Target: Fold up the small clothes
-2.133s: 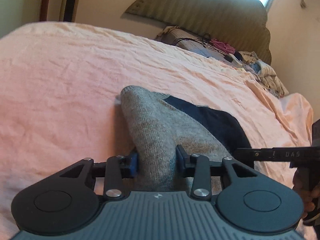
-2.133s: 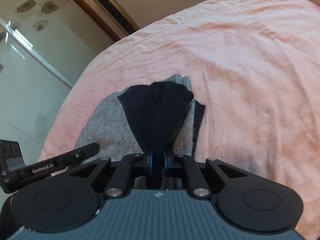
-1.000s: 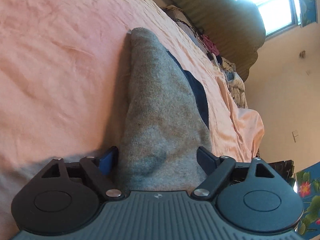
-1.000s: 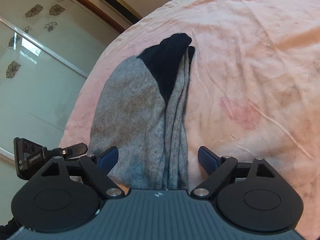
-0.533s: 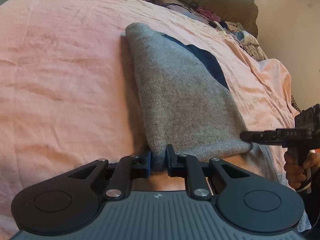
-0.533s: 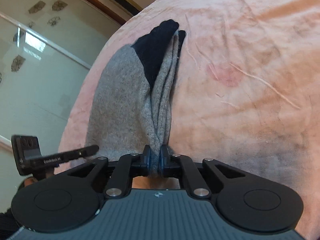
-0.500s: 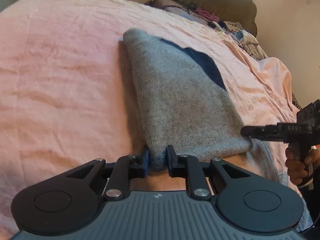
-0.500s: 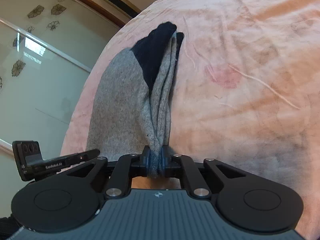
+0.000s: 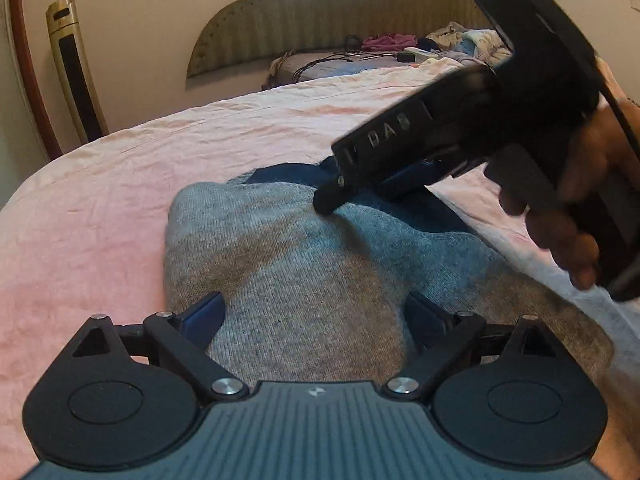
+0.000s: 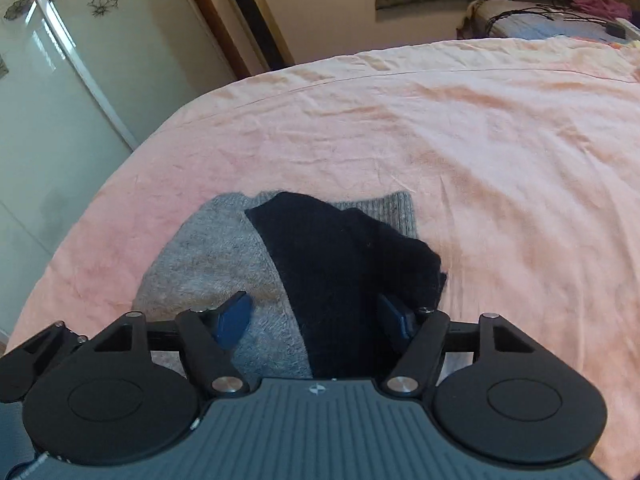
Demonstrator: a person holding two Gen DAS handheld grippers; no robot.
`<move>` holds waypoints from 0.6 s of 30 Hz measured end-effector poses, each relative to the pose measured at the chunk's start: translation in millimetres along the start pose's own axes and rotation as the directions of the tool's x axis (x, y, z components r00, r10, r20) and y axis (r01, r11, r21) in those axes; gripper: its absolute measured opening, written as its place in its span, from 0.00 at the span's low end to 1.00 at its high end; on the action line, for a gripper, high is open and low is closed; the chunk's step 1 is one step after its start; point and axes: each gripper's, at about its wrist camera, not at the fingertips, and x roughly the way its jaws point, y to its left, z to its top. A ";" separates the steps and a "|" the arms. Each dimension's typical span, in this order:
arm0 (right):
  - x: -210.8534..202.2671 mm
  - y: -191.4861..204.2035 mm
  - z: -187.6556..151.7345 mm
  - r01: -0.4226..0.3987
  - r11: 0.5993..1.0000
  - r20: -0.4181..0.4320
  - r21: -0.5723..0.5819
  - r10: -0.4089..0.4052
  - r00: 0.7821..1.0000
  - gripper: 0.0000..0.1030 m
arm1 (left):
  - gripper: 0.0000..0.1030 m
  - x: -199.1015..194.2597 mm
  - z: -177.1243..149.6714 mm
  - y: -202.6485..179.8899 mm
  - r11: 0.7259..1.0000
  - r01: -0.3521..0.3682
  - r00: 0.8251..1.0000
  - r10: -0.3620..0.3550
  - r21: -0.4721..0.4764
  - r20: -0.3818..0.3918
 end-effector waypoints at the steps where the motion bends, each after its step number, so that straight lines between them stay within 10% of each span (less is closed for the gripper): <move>1: 1.7 -4.7 5.2 -0.005 1.000 -0.008 0.027 0.005 1.000 0.59 | 0.94 -0.5 0.4 0.6 1.000 0.002 1.000 -0.002 -0.002 0.000; 6: -6.5 -1.6 18.1 0.060 0.996 -0.044 0.061 -0.058 0.997 0.45 | 0.94 -1.5 0.4 -0.1 1.000 -0.001 1.000 0.001 -0.004 0.004; 18: -13.6 13.9 -9.6 -0.003 1.000 -0.033 0.023 0.004 0.999 0.60 | 0.95 -16.7 -1.6 -2.6 1.000 -0.001 0.999 0.001 -0.015 0.033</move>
